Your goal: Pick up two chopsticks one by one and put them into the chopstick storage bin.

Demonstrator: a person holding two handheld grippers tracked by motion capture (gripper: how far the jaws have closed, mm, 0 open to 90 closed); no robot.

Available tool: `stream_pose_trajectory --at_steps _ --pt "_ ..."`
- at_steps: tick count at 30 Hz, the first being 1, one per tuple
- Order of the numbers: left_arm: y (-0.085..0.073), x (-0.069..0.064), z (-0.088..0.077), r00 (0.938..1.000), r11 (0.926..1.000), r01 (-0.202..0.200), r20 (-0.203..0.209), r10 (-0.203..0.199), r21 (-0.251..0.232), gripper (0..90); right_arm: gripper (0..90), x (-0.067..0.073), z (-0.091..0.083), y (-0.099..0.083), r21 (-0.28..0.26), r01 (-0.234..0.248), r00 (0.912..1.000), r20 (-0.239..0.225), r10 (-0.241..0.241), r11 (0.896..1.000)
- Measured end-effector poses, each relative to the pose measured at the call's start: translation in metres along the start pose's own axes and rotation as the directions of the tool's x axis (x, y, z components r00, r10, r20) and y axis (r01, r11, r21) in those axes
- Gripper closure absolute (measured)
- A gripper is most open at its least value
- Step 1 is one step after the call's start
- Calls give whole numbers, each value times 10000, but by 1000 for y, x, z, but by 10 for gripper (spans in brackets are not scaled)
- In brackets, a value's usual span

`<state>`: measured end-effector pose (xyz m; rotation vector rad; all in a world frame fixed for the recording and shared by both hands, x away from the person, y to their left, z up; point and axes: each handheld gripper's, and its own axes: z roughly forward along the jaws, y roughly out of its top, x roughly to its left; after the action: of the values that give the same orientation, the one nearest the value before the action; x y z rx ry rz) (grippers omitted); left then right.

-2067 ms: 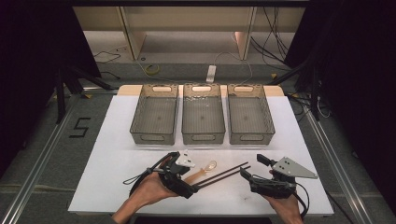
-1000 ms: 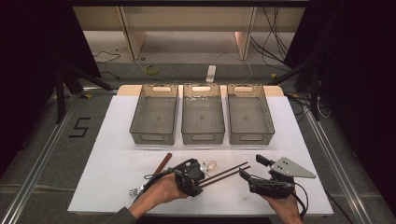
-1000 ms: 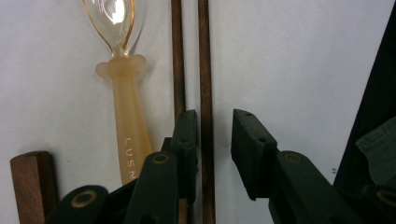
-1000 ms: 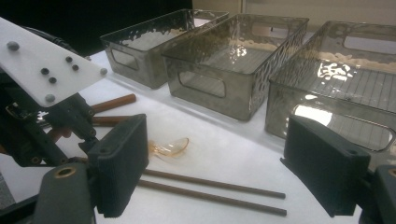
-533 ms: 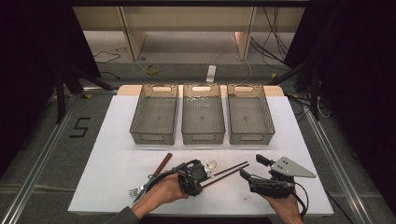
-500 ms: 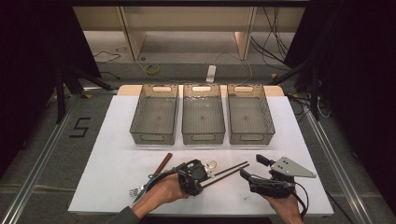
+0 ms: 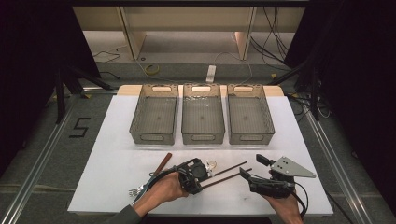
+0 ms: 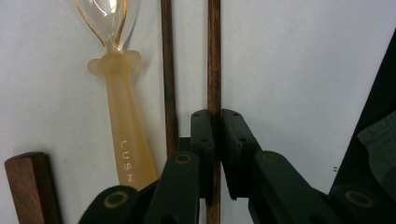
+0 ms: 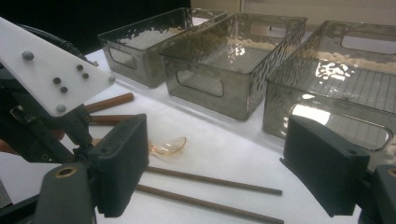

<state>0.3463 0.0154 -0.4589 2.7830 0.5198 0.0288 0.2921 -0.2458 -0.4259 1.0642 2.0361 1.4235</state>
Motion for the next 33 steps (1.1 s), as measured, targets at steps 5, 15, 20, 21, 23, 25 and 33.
stream_pose_trajectory --at_steps 5,15,20,21,23,25,33 --pt "0 0 -12 10000 9995 24 -24 -25 -331 834 228 -1 -1 0 -23 -28 10000 30 28 10000" --pt "-7 11 -38 9978 9858 659 56 -658 -1546 834 229 -4 -5 1 -362 -64 9999 152 69 9993" --pt "-14 24 -51 9935 9652 1114 31 -1140 -2367 833 229 -4 -6 1 -419 -77 9998 170 84 9991" --pt "-15 26 -53 9921 9610 1235 88 -1253 -2476 834 229 -3 -6 1 -411 -70 9998 174 77 9991" --pt "-18 30 -58 9902 9529 1381 192 -1380 -2701 833 229 -3 -6 1 -403 -72 9998 163 79 9992" --pt "-21 35 -62 9877 9435 1536 181 -1552 -2938 833 229 -3 -6 0 -402 -69 9998 159 76 9992" --pt "-35 54 -80 9722 8978 2139 -57 -2341 -3851 833 229 -3 -6 0 -406 -61 9999 143 67 9992"
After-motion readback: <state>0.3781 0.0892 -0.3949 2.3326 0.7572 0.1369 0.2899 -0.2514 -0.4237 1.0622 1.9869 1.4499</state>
